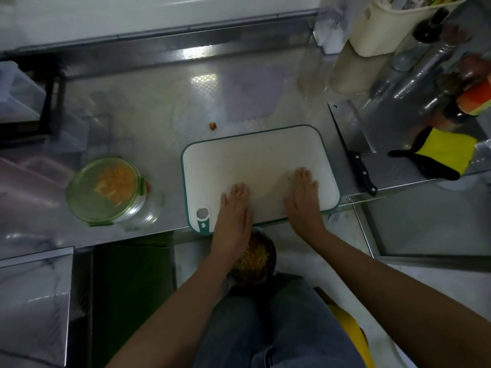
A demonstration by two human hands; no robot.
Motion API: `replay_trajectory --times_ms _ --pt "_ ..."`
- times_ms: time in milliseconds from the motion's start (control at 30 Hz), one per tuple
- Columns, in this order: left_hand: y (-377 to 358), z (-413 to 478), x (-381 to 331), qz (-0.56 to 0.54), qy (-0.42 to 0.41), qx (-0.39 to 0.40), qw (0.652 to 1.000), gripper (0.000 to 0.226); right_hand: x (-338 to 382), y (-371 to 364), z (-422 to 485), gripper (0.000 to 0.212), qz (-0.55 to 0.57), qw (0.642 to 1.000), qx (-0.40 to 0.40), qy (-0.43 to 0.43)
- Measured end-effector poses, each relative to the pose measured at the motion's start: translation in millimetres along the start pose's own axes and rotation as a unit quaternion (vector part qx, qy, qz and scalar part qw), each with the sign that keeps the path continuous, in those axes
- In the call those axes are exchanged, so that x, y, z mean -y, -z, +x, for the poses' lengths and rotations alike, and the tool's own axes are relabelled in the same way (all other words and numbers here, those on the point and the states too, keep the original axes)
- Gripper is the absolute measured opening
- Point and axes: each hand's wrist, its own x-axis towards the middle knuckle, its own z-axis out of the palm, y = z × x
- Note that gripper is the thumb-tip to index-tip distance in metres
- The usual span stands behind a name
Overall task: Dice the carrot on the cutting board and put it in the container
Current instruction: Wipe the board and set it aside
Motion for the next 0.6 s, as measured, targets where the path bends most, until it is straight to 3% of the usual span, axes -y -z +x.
replay_trajectory --times_ms 67,167,300,367,467,600 --pt "1 0 -4 -0.013 0.014 0.007 1.000 0.047 10 -6 -7 0.077 -0.005 0.998 0.043 0.045" --pt "4 -4 -9 -0.063 0.037 0.037 0.997 0.048 21 -3 -22 0.066 0.098 0.984 0.089 0.123" --pt "1 0 4 0.025 0.036 -0.007 0.999 0.049 5 3 -7 0.062 0.077 0.993 0.028 0.082" --pt "-3 2 9 0.050 0.061 0.002 0.997 0.051 5 -2 -7 0.065 0.041 0.996 0.046 0.071" --pt "-5 -5 1 0.010 0.015 0.027 0.999 0.050 10 -7 -21 0.064 0.073 0.981 0.094 0.152" --pt "1 -10 -13 -0.086 0.069 0.019 0.994 0.045 3 5 -9 0.058 0.106 0.982 0.080 0.133"
